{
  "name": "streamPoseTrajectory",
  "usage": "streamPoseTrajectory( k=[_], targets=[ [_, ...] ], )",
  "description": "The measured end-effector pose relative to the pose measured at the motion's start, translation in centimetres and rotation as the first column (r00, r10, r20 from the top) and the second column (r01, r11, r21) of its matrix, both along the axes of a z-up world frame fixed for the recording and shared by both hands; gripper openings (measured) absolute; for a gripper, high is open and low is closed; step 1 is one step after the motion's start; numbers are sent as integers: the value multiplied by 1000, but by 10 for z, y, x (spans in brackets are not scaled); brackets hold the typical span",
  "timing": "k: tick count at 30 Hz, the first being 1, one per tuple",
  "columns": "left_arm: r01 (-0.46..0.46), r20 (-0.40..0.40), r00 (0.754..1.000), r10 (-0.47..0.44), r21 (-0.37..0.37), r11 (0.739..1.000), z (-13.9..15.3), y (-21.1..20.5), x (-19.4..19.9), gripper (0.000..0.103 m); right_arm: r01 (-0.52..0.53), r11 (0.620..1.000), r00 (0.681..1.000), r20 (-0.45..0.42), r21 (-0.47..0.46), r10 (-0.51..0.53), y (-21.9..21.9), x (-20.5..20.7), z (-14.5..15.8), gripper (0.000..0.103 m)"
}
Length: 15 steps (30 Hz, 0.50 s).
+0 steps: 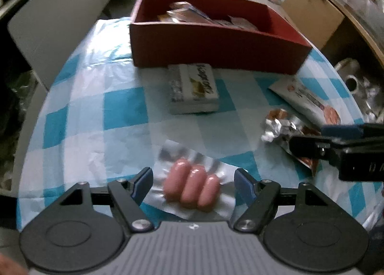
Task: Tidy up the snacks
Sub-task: 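Move both tools back to the snacks on the tablecloth, then grasp the pink sausage pack with left tool while right tool grasps foil jerky pack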
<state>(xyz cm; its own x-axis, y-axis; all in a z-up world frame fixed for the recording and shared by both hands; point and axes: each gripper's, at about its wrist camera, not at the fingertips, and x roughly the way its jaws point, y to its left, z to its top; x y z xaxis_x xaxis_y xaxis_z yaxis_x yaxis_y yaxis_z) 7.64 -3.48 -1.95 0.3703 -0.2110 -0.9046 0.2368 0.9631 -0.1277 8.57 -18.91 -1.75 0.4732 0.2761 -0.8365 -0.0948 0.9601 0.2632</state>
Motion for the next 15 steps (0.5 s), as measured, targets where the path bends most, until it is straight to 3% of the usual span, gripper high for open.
streamPoseTrajectory(
  k=[5, 8, 15],
  targets=[
    [30, 11, 999, -30, 42, 999, -6, -6, 2, 70, 14, 1000, 1000, 1, 9, -14, -7, -1, 1, 87],
    [40, 5, 999, -40, 21, 999, -8, -4, 5, 76, 19, 1000, 1000, 3, 14, -19, -9, -2, 1, 87],
    [87, 13, 996, -87, 1, 996, -4, -4, 3, 76, 18, 1000, 1000, -1, 18, -18, -9, -2, 0, 88]
  ],
)
